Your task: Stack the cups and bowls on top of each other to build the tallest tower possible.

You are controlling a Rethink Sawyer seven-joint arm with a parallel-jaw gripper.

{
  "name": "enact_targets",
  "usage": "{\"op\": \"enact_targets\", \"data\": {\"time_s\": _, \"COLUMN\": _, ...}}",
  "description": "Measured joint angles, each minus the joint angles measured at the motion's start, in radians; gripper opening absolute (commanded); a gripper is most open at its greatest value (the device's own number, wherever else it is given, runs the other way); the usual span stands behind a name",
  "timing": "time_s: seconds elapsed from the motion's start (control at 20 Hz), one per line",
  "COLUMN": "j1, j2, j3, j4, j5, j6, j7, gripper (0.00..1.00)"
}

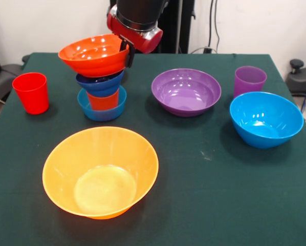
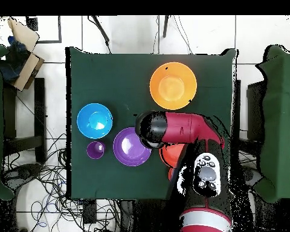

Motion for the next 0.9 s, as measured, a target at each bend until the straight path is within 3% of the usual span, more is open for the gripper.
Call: {"op": "enact_targets", "data": {"time_s": 0.9, "j1": -0.031, "j2": 0.001, "j3": 0.001, "j4": 0.000, "j5": 0.000, "j6": -0.052, "j7": 0.000, "gripper": 0.00}}
